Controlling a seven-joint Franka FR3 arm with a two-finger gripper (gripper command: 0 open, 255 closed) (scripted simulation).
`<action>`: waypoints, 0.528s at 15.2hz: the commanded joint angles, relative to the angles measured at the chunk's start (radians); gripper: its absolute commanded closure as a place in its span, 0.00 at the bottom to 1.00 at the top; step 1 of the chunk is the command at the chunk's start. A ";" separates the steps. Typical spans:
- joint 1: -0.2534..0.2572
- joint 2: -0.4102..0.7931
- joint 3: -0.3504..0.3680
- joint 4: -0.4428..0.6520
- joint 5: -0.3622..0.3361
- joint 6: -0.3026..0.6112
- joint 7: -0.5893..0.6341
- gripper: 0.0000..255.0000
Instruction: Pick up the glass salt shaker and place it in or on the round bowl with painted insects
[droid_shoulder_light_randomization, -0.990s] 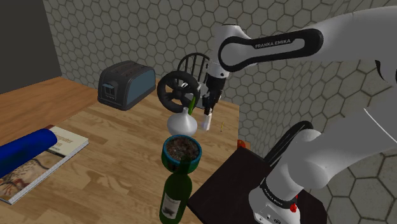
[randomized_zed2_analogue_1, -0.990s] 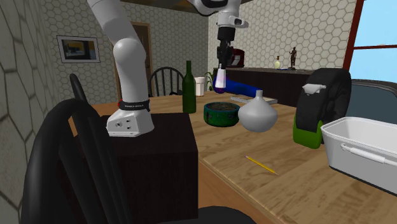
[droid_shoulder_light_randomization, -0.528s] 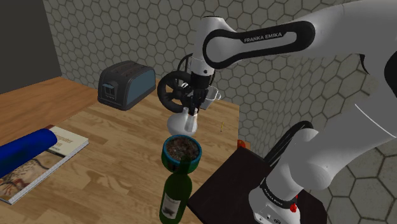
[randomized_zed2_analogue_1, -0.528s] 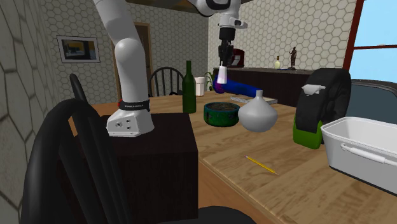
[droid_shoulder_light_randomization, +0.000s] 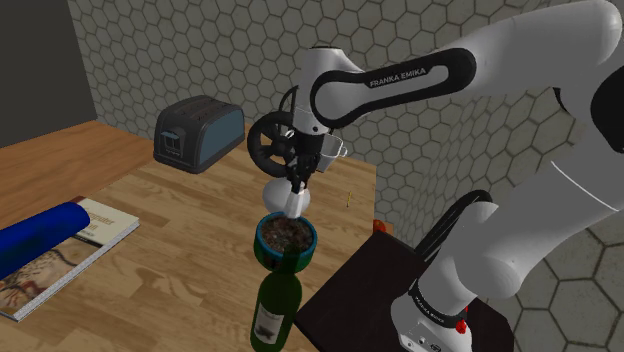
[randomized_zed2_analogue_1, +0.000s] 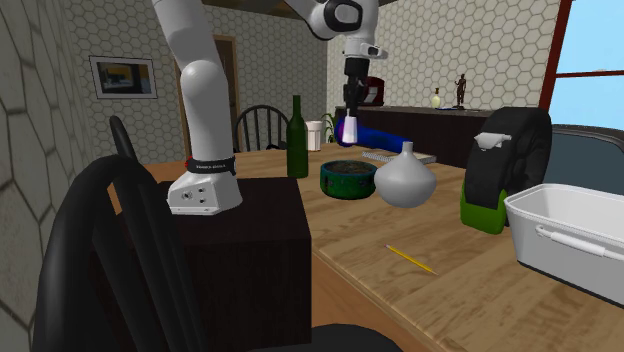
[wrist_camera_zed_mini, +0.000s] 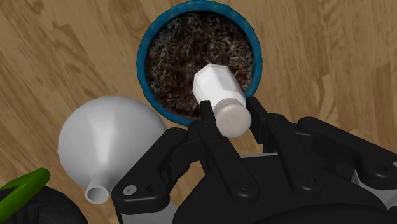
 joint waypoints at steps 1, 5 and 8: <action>-0.001 0.012 0.000 -0.017 0.000 0.029 -0.003 1.00; 0.000 0.039 0.001 -0.047 0.001 0.087 -0.005 1.00; 0.000 0.062 0.002 -0.068 0.002 0.131 -0.006 1.00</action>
